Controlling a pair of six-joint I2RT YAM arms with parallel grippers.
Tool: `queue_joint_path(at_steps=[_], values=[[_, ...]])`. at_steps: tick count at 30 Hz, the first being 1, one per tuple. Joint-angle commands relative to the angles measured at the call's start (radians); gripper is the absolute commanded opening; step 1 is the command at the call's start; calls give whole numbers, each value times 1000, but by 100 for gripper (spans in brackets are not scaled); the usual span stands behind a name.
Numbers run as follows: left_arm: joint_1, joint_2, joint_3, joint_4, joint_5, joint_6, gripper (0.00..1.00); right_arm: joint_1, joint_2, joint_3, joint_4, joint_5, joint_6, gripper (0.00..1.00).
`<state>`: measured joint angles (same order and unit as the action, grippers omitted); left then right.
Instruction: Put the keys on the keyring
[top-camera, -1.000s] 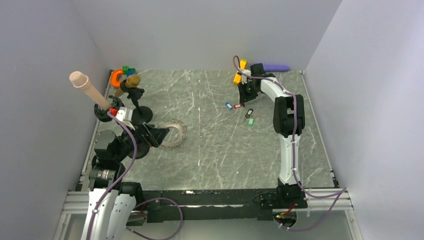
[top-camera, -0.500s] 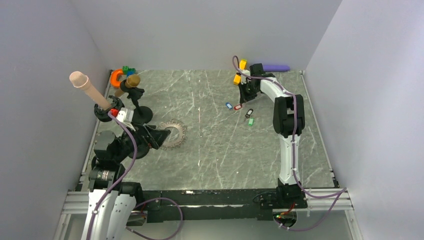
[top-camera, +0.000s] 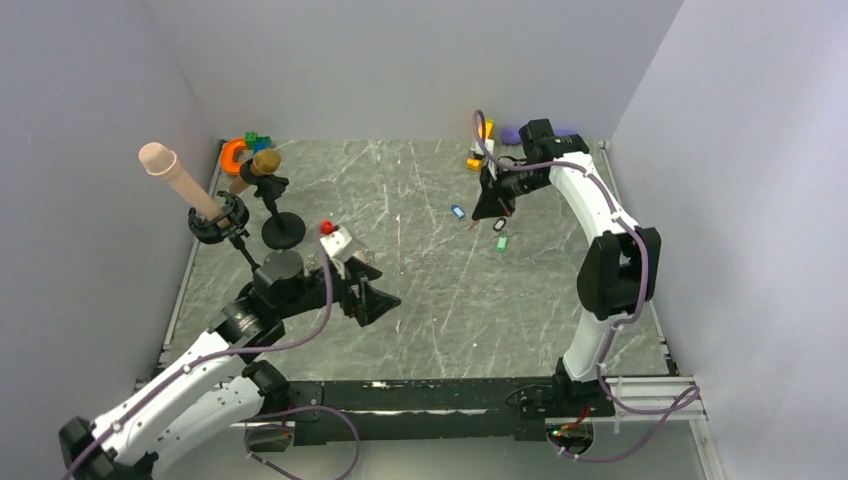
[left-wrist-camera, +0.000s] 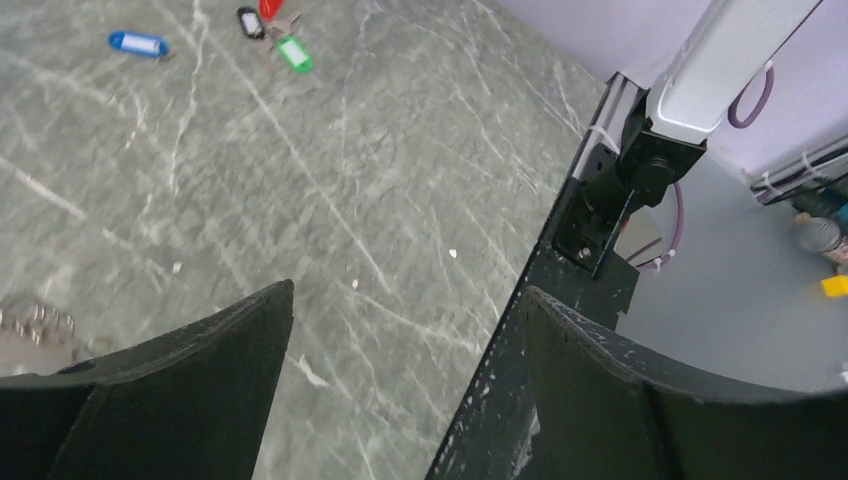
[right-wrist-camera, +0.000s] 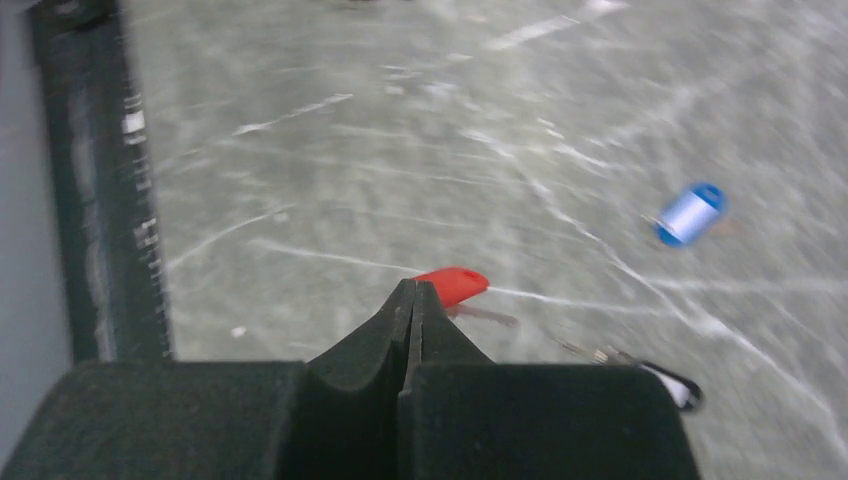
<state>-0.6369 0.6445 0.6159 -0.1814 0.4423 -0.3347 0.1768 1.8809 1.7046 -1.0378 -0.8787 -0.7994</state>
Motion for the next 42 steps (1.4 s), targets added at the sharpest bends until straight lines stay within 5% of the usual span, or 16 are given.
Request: queue_joint_path(at_steps=[1, 7, 19, 42], values=[[-150, 103, 76, 274, -153, 142, 85, 70, -69, 37, -455, -219, -498, 0], [-261, 233, 139, 466, -222, 211, 78, 191, -234, 16, -460, -244, -568, 0], [-314, 213, -12, 698, -277, 265, 54, 341, -325, 16, -459, -345, -534, 0], [-376, 290, 40, 617, -284, 321, 32, 367, -320, 23, -450, -372, -500, 0]])
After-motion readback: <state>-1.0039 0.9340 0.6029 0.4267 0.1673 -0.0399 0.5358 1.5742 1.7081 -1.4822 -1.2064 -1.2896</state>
